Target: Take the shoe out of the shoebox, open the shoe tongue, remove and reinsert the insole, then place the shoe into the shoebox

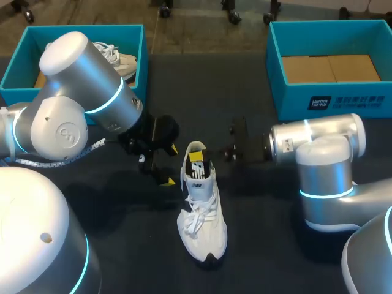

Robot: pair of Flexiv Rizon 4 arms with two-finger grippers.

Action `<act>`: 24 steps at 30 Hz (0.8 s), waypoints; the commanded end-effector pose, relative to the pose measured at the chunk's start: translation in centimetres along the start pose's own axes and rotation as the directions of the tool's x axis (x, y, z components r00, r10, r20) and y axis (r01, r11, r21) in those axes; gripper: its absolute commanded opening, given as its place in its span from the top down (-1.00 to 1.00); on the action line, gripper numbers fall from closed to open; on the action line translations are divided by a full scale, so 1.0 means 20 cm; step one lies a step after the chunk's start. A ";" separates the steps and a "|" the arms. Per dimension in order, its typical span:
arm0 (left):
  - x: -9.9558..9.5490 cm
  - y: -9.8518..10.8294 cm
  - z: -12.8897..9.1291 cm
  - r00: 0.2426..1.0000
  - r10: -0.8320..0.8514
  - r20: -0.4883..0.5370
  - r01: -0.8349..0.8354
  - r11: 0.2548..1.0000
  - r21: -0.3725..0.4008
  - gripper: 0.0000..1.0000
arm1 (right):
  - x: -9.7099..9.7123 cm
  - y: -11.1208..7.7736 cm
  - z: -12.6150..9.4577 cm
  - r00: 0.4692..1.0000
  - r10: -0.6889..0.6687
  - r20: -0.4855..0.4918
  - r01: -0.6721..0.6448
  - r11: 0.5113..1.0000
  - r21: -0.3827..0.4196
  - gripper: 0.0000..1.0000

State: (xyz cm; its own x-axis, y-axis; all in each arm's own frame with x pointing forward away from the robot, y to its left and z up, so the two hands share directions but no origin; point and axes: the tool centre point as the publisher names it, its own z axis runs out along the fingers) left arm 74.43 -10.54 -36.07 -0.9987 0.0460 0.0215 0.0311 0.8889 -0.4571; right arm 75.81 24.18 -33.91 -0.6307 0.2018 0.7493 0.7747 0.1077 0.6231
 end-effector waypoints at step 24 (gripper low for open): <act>0.00 0.00 0.00 1.000 0.001 0.000 -0.001 1.000 0.001 -1.00 | 0.07 -0.07 0.01 0.998 0.006 0.061 -0.007 1.000 0.013 0.20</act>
State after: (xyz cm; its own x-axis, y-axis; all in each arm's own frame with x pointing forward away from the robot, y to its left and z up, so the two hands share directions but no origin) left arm 74.43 -10.54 -36.07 -0.9987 0.0459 0.0215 0.0310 0.8889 -0.4571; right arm 73.59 24.47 -34.25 -0.6234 0.2524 0.7400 0.7776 0.1010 0.6206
